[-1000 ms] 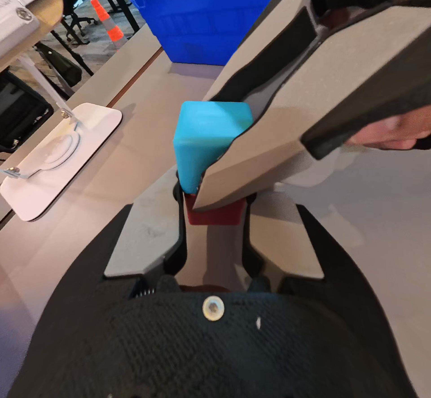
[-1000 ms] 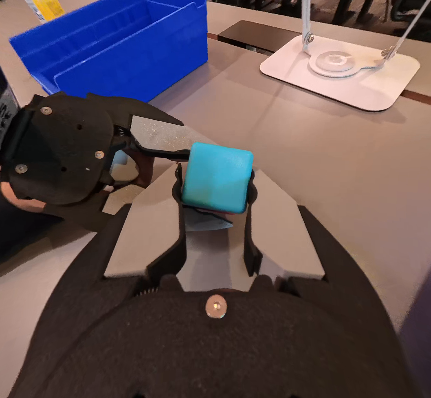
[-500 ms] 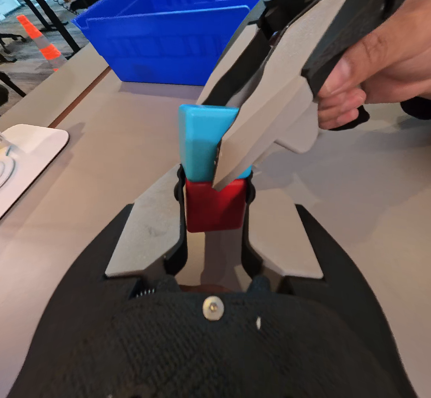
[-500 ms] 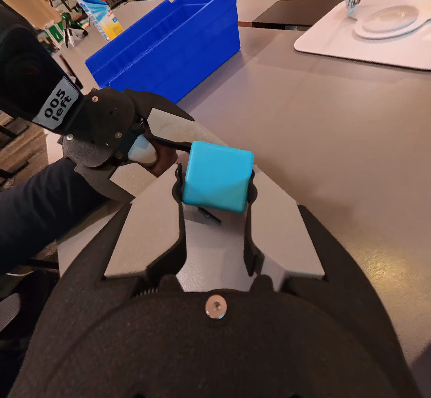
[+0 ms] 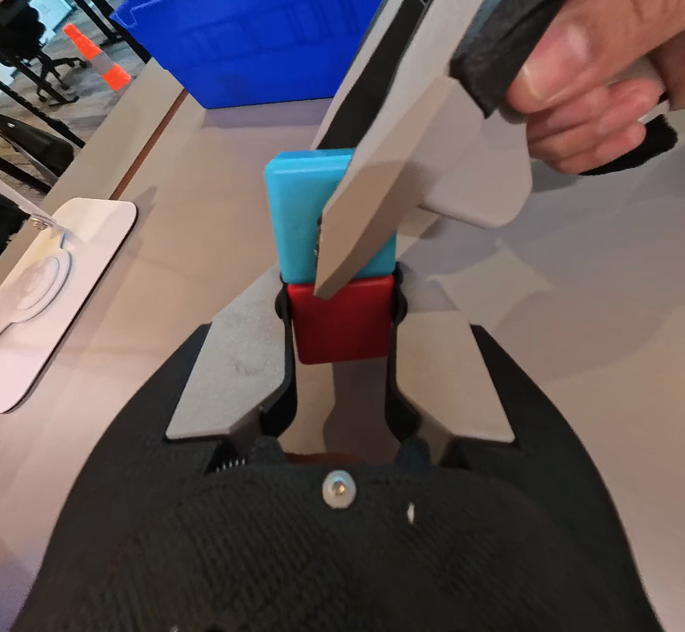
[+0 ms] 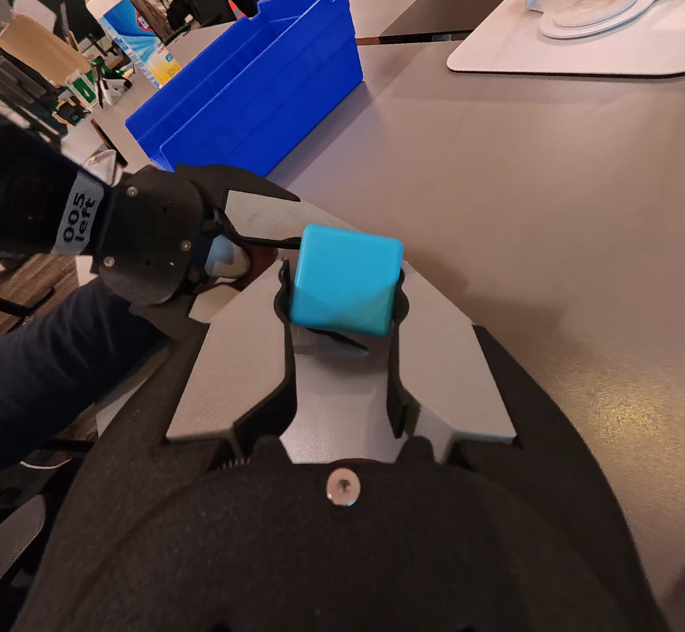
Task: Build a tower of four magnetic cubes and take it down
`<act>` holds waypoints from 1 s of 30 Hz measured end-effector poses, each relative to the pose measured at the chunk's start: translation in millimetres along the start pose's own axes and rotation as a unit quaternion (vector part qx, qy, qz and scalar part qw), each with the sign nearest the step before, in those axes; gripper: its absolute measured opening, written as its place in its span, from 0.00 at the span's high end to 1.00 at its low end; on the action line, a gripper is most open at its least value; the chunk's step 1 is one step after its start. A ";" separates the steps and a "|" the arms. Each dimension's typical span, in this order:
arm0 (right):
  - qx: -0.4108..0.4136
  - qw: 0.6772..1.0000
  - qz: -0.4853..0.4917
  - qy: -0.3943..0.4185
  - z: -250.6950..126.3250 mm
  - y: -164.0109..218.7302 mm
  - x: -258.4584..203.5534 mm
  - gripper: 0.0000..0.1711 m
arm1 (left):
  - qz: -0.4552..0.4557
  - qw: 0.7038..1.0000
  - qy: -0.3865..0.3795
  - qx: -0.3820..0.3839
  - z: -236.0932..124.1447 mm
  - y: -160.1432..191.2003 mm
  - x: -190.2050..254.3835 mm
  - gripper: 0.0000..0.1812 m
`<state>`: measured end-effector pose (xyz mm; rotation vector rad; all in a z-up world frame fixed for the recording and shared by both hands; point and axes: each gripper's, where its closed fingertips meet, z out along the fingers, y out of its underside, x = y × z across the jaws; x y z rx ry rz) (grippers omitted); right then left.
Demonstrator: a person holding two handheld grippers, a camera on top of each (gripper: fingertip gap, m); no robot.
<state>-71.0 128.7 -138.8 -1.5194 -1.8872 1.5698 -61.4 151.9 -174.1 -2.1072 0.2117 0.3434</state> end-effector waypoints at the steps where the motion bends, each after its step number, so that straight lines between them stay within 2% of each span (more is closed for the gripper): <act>1: 0.002 1.000 -0.002 -0.008 -0.9 -0.5 -1.9 0.69 | -0.009 1.000 0.011 0.004 -1.4 -1.3 1.1 0.72; 6: 0.009 0.997 -0.035 -0.063 -16.5 -9.8 -24.6 0.69 | -0.115 0.984 0.119 0.072 -16.6 -15.3 10.7 0.72; 9: 0.036 0.996 -0.053 -0.059 -39.6 -28.0 -27.0 0.69 | -0.151 0.981 0.094 0.074 -16.9 -7.5 -8.5 0.72; 11: 0.061 0.996 -0.066 -0.023 -62.4 -45.7 -16.5 0.69 | -0.148 0.984 0.074 0.062 -13.8 -1.0 -14.5 0.72; 16: 0.081 0.973 -0.111 0.186 -139.7 -84.2 67.8 0.69 | -0.104 0.991 0.055 0.056 -9.6 -9.2 -6.1 0.72; 20: 0.054 0.954 -0.074 0.286 -187.4 -82.8 140.8 0.69 | -0.089 0.994 0.053 0.041 -4.8 -5.7 -2.0 0.72; 26: -0.022 0.928 -0.045 0.369 -210.8 -54.7 211.6 0.69 | -0.096 0.993 0.046 0.047 -6.3 -6.4 -6.3 0.72; 30: -0.113 0.892 -0.045 0.436 -217.8 -24.8 255.7 0.68 | -0.097 0.993 0.043 0.043 -5.1 -4.7 -7.1 0.72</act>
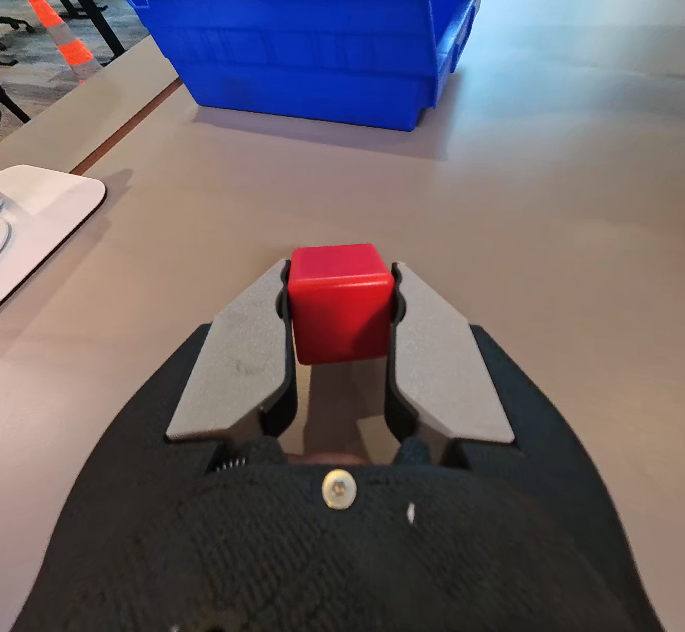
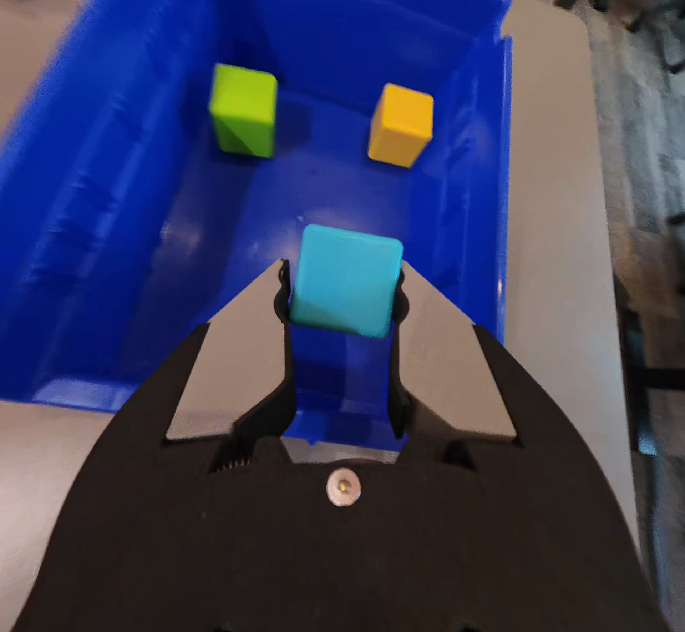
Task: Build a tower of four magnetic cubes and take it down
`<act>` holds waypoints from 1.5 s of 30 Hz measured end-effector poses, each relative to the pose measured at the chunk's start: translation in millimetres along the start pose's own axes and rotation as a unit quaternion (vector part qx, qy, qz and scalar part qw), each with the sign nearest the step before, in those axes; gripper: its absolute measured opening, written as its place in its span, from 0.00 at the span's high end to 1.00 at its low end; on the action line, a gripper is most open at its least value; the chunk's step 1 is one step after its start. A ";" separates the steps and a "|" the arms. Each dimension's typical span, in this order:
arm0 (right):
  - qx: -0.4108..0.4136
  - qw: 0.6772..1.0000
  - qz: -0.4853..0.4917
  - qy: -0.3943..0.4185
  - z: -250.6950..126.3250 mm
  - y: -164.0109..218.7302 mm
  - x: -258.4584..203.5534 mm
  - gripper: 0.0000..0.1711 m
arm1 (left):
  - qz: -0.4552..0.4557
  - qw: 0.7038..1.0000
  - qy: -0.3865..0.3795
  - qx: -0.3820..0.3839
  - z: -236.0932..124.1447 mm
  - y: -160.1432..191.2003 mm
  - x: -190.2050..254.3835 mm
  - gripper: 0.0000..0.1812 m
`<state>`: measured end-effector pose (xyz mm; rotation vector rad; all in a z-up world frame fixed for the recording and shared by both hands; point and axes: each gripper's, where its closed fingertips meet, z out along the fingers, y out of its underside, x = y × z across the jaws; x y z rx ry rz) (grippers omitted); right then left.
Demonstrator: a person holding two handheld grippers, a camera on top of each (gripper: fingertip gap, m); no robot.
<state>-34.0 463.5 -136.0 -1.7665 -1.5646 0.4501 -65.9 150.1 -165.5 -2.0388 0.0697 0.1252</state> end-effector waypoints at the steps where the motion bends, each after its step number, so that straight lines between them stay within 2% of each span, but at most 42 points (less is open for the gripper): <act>1: -0.015 1.000 -0.004 0.009 6.2 5.5 4.4 0.68 | 0.001 1.000 -0.001 -0.002 0.3 0.8 0.0 0.72; 9: -0.101 0.995 -0.014 0.023 38.0 37.8 15.8 0.68 | 0.000 1.000 -0.005 -0.003 0.6 2.0 -2.5 0.72; 11: -0.113 0.993 -0.021 0.032 41.5 42.6 18.6 0.71 | 0.004 1.000 -0.007 -0.001 0.6 1.3 -2.4 0.72; 13: -0.114 0.993 -0.020 0.027 42.7 44.3 17.3 0.70 | 0.010 1.000 -0.010 0.004 -0.1 -0.6 -2.1 0.72; 17: -0.095 0.995 -0.023 0.033 33.6 38.1 19.3 0.67 | 0.034 0.999 -0.012 0.029 -2.7 -9.5 1.6 0.72; 22: 0.008 0.999 -0.040 0.027 -8.8 -5.0 5.0 0.69 | 0.059 0.996 -0.009 0.061 -6.8 -21.1 8.1 0.72; 24: 0.053 0.997 -0.036 -0.036 -28.7 -22.3 -24.1 0.69 | 0.072 0.994 -0.006 0.083 -9.9 -27.8 12.1 0.72; 27: 0.093 0.979 -0.032 -0.177 -59.1 -36.5 -89.1 0.68 | 0.103 0.986 0.000 0.135 -18.1 -43.9 21.8 0.72; 31: 0.101 0.923 -0.041 -0.369 -99.9 -33.8 -185.8 0.67 | 0.142 0.970 0.019 0.197 -28.9 -60.7 39.7 0.72; 33: 0.091 0.893 -0.042 -0.439 -114.3 -27.6 -226.2 0.65 | 0.155 0.964 0.019 0.214 -32.1 -65.6 43.6 0.72; 38: 0.066 0.835 -0.032 -0.545 -131.5 -17.0 -293.9 0.63 | 0.162 0.957 0.026 0.240 -38.8 -72.1 49.1 0.72; 41: 0.056 0.812 -0.005 -0.580 -131.4 -18.6 -313.1 0.62 | 0.163 0.954 0.032 0.251 -41.7 -75.2 52.5 0.72; 45: 0.038 0.772 0.035 -0.634 -137.3 -19.7 -329.8 0.65 | 0.173 0.951 0.028 0.254 -41.7 -77.3 54.8 0.72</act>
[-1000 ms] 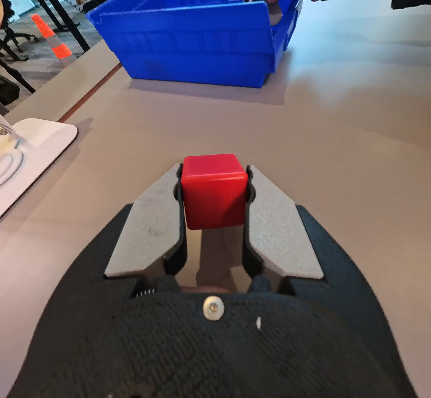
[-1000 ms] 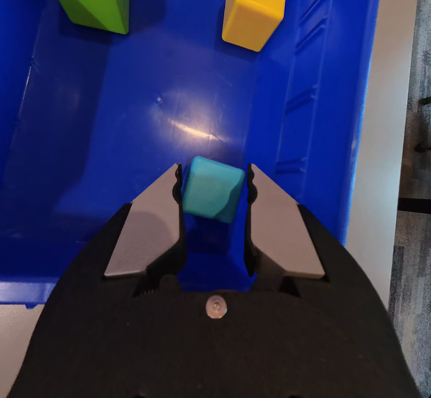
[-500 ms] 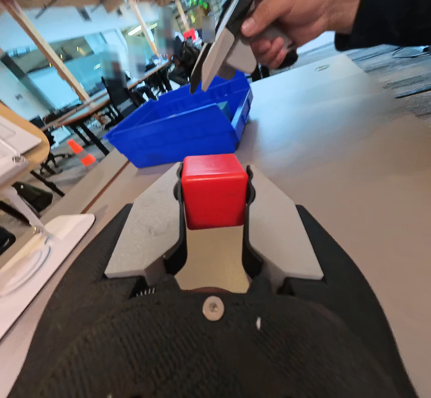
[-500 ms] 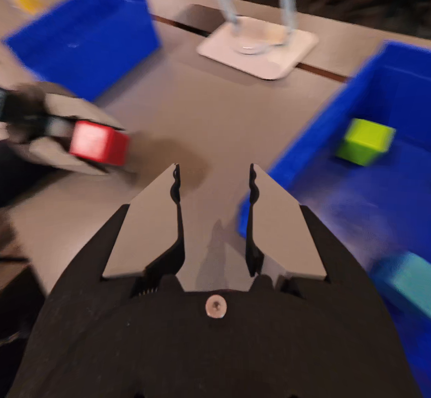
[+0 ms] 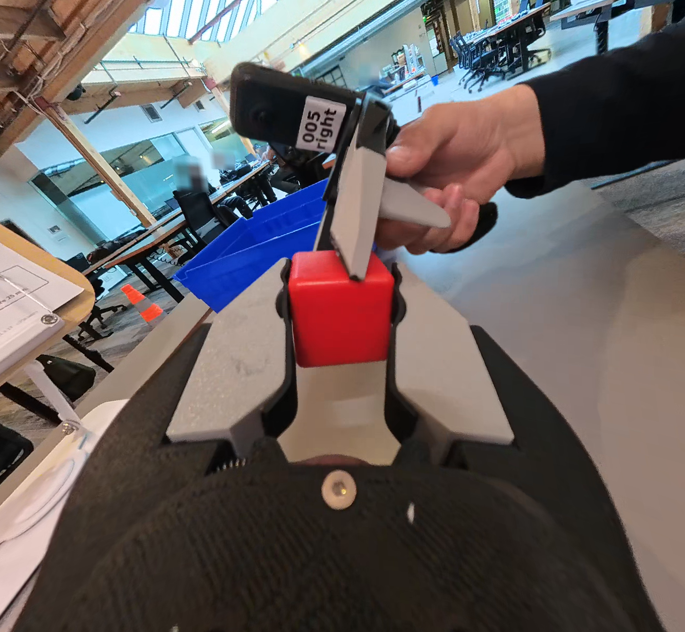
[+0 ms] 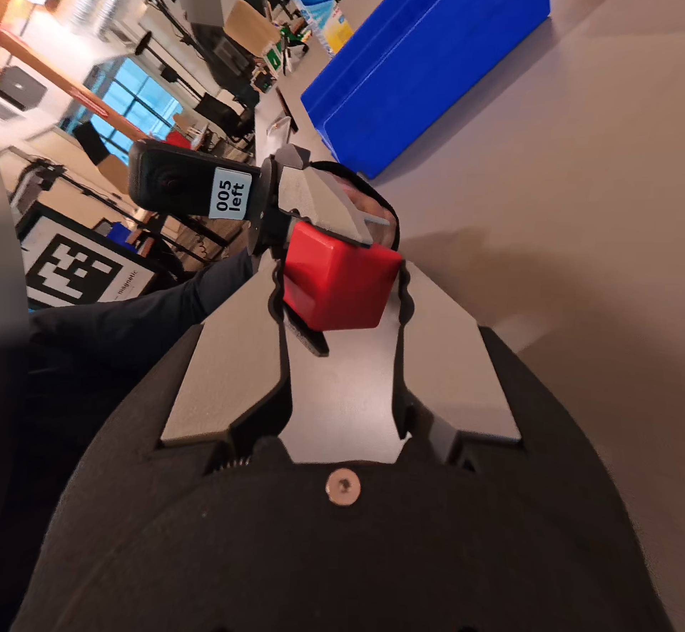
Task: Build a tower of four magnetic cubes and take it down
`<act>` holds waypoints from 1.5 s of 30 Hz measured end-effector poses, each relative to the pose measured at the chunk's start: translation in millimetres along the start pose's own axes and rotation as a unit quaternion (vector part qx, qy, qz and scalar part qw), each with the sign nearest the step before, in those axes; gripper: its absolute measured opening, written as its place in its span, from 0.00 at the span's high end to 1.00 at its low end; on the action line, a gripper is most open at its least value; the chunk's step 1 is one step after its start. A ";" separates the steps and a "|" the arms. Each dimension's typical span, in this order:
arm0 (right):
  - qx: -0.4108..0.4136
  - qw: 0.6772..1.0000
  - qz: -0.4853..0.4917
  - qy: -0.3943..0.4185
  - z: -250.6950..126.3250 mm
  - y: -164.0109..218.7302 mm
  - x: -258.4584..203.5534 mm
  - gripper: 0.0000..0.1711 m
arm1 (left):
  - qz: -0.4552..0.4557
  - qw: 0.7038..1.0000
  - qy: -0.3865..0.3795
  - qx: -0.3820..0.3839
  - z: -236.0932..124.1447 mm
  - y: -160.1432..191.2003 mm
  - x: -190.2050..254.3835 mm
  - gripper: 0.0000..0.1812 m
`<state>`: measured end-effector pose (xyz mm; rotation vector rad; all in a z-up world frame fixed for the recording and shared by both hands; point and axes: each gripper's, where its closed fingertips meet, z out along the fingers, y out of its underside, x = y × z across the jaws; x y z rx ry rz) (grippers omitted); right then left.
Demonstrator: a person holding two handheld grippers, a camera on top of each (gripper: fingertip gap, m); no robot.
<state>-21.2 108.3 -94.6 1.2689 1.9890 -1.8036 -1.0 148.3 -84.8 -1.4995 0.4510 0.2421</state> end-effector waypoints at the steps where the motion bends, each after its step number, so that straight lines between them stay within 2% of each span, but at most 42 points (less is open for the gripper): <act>1: 0.002 1.000 0.003 -0.004 0.7 -0.1 0.5 0.65 | 0.001 1.000 -0.001 -0.003 -0.3 0.5 -0.2 0.72; 11: 0.025 0.999 -0.002 0.026 -12.2 -7.7 4.4 0.67 | -0.006 0.999 -0.023 -0.027 1.4 9.3 -7.6 0.73; 14: 0.042 0.999 -0.004 0.032 -27.0 -16.4 2.4 0.67 | -0.013 0.999 -0.037 -0.029 -1.4 10.6 -14.8 0.74; 17: 0.067 0.996 -0.016 0.061 -52.0 -30.3 5.0 0.67 | -0.010 0.997 -0.062 -0.050 -3.1 18.9 -24.1 0.83; 18: 0.079 0.994 -0.020 0.074 -63.6 -37.1 6.3 0.67 | -0.012 0.996 -0.064 -0.056 -3.3 22.0 -25.6 0.81; 21: 0.117 0.982 -0.030 0.142 -106.9 -57.5 20.7 0.67 | -0.026 0.993 -0.074 -0.090 -2.8 36.6 -30.5 0.84; 24: 0.123 0.955 -0.043 0.266 -157.5 -65.5 53.2 0.67 | -0.022 0.984 -0.085 -0.155 -4.1 60.9 -35.8 0.98; 25: 0.119 0.942 -0.046 0.309 -174.4 -65.3 65.3 0.67 | -0.024 0.980 -0.088 -0.174 -5.0 68.6 -37.3 1.00; 28: 0.100 0.904 -0.042 0.414 -218.5 -58.0 99.0 0.67 | -0.045 0.973 -0.092 -0.207 -7.1 83.9 -40.5 1.00; 30: 0.080 0.890 -0.027 0.447 -233.1 -47.4 118.6 0.67 | -0.058 0.969 -0.094 -0.223 -8.6 91.5 -42.1 1.00; 34: 0.016 0.874 -0.006 0.486 -234.4 -19.4 154.5 0.67 | -0.055 0.966 -0.088 -0.235 -7.9 96.2 -39.5 1.00; 40: -0.054 0.867 0.005 0.496 -218.2 3.8 185.6 0.66 | -0.044 0.961 -0.088 -0.257 -8.1 102.6 -38.3 1.00; 42: -0.075 0.857 -0.004 0.510 -218.2 8.1 193.4 0.67 | -0.052 0.960 -0.094 -0.258 -9.2 103.4 -41.0 0.99; 45: -0.093 0.860 -0.008 0.502 -210.1 13.1 197.2 0.69 | -0.068 0.955 -0.110 -0.267 -12.2 107.2 -47.3 0.94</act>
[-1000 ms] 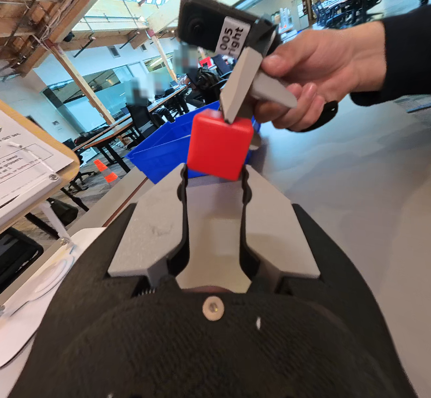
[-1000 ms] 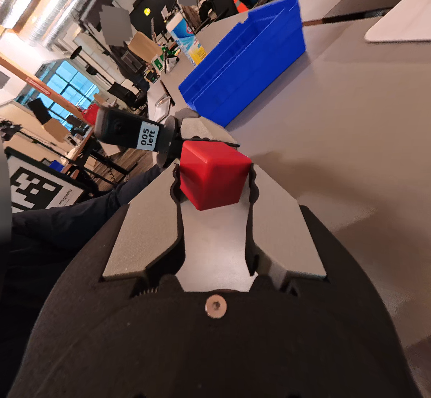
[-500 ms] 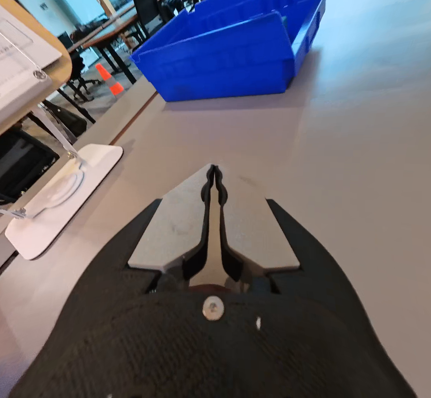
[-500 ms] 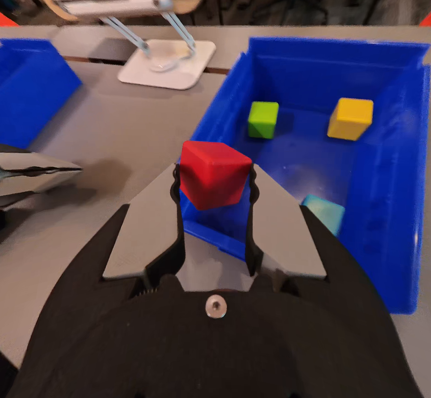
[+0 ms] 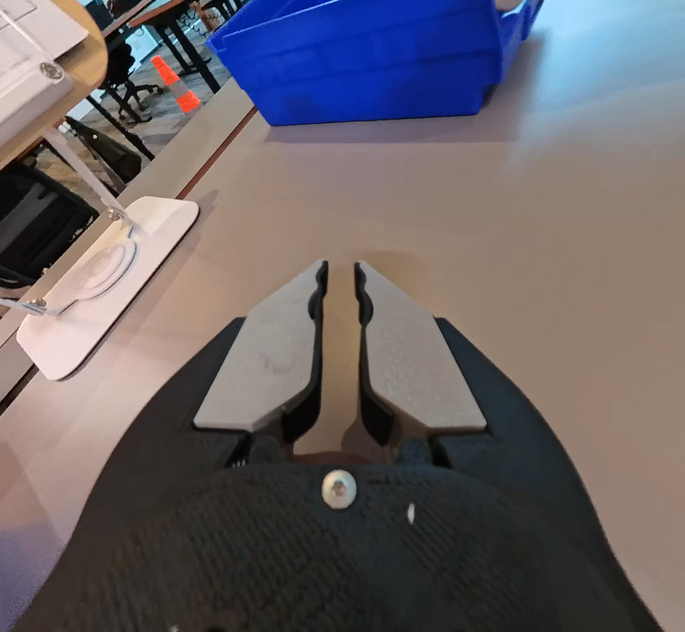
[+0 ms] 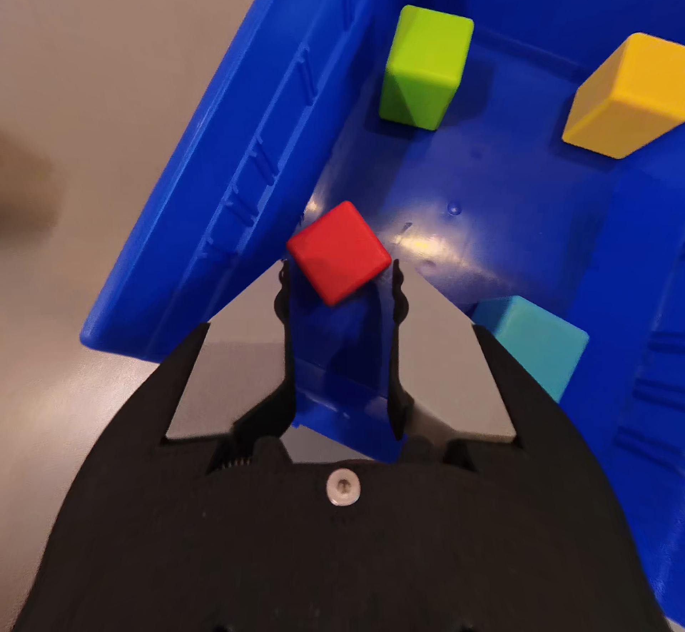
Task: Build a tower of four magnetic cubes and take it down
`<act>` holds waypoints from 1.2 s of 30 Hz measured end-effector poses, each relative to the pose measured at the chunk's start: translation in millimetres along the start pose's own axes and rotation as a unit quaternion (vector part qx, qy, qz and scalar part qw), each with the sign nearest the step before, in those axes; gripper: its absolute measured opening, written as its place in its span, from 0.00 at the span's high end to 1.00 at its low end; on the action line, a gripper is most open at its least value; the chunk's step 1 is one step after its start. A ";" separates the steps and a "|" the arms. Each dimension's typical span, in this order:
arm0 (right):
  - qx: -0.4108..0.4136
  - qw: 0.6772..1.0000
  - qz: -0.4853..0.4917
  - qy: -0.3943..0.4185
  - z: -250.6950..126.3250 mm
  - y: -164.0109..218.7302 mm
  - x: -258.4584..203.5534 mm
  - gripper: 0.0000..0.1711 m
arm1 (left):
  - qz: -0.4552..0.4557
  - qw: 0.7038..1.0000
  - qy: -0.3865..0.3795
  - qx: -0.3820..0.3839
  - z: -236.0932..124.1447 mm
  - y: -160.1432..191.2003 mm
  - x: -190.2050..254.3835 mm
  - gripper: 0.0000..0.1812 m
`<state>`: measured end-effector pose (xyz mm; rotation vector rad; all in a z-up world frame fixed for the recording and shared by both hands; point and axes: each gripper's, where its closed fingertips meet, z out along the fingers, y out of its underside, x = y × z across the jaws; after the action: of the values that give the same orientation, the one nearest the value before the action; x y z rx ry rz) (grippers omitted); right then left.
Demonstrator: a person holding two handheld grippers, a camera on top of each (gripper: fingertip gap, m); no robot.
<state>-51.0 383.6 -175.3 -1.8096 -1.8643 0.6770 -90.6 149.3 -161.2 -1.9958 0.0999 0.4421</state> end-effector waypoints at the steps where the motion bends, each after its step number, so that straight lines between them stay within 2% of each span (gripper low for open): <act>1: 0.002 1.000 0.000 -0.002 0.8 -1.1 -1.3 0.68 | -0.007 1.000 -0.006 -0.005 0.4 1.5 -3.0 0.90; 6: 0.049 0.999 0.016 -0.002 -14.4 -20.1 0.2 0.64 | -0.043 0.998 -0.029 -0.037 1.9 11.9 -14.0 0.72; 9: 0.080 0.997 0.022 -0.002 -33.9 -32.3 -0.3 0.61 | -0.063 0.996 -0.049 -0.048 1.1 16.5 -22.1 0.65; 11: 0.095 0.995 0.021 -0.007 -46.3 -39.0 -5.5 0.59 | -0.078 0.993 -0.062 -0.065 -2.2 20.7 -27.1 0.57; 13: 0.101 0.994 0.020 -0.017 -56.3 -44.7 -13.9 0.57 | -0.082 0.989 -0.095 -0.083 -12.1 24.8 -37.0 0.52; 18: 0.086 0.996 -0.006 -0.003 -71.5 -53.3 -28.4 0.53 | -0.136 0.969 -0.183 -0.097 -70.0 34.6 -48.1 0.53; 23: 0.079 0.997 -0.003 0.008 -72.4 -64.3 -41.9 0.54 | -0.226 0.934 -0.264 -0.083 -161.4 32.7 -78.7 0.53; 27: 0.055 0.998 -0.001 0.031 -61.0 -70.0 -43.4 0.56 | -0.257 0.906 -0.323 -0.094 -229.5 34.2 -114.4 0.53; 31: 0.027 0.998 0.008 0.054 -41.3 -71.9 -41.8 0.60 | -0.276 0.891 -0.320 -0.165 -246.1 53.1 -136.2 0.55; 36: -0.037 0.993 0.003 0.109 -14.0 -65.4 -29.6 0.57 | -0.263 0.869 -0.297 -0.297 -221.6 91.9 -153.6 0.63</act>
<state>-91.9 353.4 -122.8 -1.8533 -1.7600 0.3978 -198.9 -106.8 -99.1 -2.2528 -1.0585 0.7651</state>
